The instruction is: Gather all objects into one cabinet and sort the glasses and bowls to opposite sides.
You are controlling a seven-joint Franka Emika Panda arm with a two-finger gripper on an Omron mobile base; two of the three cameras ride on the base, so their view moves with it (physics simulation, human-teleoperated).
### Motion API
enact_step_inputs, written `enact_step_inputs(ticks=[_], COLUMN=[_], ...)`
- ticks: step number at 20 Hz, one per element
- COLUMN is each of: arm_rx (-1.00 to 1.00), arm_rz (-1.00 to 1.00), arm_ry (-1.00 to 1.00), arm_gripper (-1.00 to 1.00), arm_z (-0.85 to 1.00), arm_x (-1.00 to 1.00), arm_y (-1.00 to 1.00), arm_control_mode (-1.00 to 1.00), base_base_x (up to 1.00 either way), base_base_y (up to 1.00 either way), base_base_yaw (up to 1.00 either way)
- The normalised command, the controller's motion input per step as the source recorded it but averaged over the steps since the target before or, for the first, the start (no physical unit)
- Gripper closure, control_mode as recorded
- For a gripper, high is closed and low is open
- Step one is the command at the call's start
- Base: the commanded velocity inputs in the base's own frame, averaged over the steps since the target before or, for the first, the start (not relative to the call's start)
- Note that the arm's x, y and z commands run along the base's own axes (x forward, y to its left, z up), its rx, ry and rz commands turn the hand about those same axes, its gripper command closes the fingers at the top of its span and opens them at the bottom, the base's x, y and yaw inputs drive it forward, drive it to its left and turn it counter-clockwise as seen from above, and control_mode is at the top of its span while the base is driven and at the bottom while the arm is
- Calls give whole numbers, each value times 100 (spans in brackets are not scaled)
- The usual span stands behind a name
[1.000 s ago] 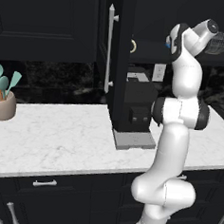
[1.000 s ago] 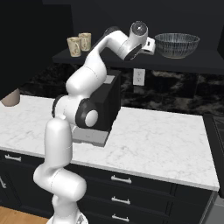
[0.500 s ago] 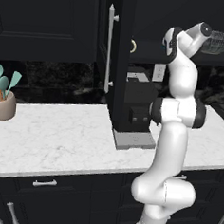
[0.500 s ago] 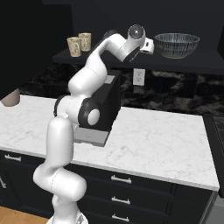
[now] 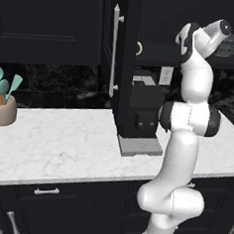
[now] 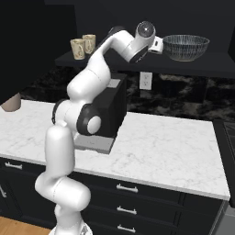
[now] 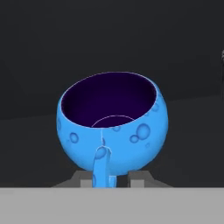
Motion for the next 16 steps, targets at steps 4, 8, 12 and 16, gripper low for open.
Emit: enact_step_inputs(ticks=[4, 8, 12, 16], arm_rx=[0, 0, 0, -2], arm_rz=[0, 1, 3, 4], arm_ry=[-8, -6, 0, 0], arm_gripper=[100, 100, 100, 100], arm_z=[-1, 0, 0, 0], arm_x=[-85, -55, -58, -40], arm_y=[14, 43, 59, 57], arm_control_mode=[-100, -100, -100, -100], base_base_x=[0, 0, 0, 0], base_base_y=[0, 0, 0, 0], base_base_yaw=[0, 0, 0, 0])
